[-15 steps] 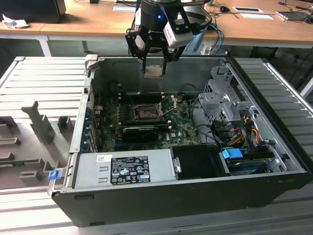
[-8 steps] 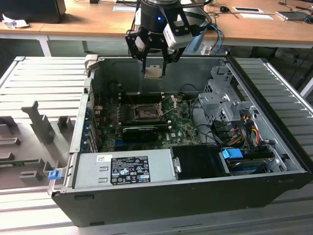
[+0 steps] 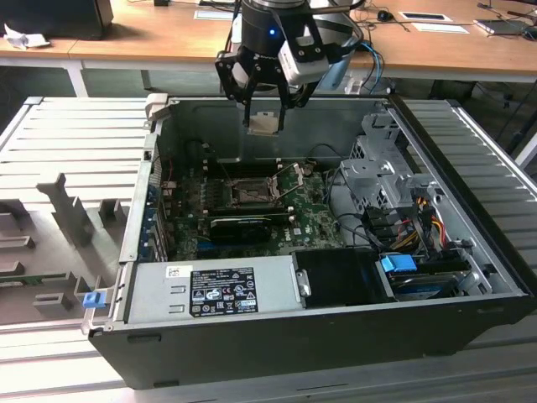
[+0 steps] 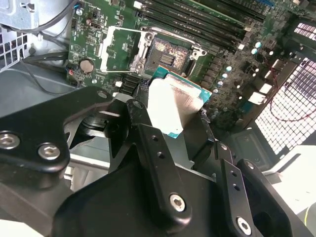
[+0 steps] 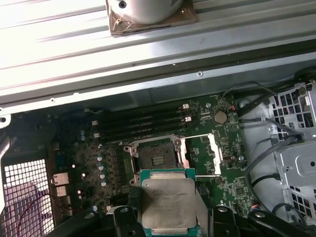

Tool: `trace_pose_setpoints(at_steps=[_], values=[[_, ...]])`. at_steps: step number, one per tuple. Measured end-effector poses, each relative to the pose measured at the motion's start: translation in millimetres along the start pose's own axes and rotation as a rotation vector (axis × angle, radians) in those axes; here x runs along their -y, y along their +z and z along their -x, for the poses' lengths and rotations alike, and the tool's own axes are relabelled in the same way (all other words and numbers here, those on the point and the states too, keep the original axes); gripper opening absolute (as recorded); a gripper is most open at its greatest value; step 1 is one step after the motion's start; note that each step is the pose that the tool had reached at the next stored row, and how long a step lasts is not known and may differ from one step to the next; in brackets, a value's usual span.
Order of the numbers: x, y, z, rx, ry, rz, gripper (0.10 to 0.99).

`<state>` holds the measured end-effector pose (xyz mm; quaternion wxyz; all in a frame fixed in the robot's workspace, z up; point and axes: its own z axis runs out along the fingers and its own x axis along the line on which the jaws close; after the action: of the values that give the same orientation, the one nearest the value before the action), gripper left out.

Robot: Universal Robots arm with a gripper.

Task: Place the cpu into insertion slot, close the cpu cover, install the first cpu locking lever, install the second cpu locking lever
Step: 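Place the cpu into insertion slot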

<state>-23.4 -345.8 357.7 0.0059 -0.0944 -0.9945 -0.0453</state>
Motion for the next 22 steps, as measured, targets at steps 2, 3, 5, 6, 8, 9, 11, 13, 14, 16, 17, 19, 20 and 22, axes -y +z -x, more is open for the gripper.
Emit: trace_pose_setpoints(at_steps=[2, 3, 5, 6, 8, 9, 11, 13, 14, 16, 17, 19, 20, 22], values=[[0.0, 0.1, 0.0, 0.0010, 0.011, 0.000, 0.525], [0.0, 0.1, 0.0, 0.0015, 0.016, 0.000, 0.525], [0.0, 0.1, 0.0, 0.0024, 0.028, 0.001, 0.525], [0.0, 0.2, 0.0, 0.0028, 0.032, 0.001, 0.525], [0.0, 0.2, 0.0, 0.0035, 0.039, 0.001, 0.525], [0.0, 0.3, 0.0, 0.0041, 0.046, 0.001, 0.525], [0.0, 0.3, 0.0, 0.0052, 0.058, 0.001, 0.525], [0.0, 0.4, 0.0, 0.0061, 0.069, 0.001, 0.525], [0.0, 0.4, 0.0, 0.0064, 0.072, 0.002, 0.525], [0.0, 0.4, 0.0, 0.0069, 0.078, 0.002, 0.525], [0.0, 0.4, 0.0, 0.0072, 0.080, 0.002, 0.525], [0.0, 0.4, 0.0, 0.0079, 0.088, 0.002, 0.525], [0.0, 0.5, 0.0, 0.0084, 0.094, 0.002, 0.525], [0.0, 0.5, 0.0, 0.0092, 0.103, 0.002, 0.525]])
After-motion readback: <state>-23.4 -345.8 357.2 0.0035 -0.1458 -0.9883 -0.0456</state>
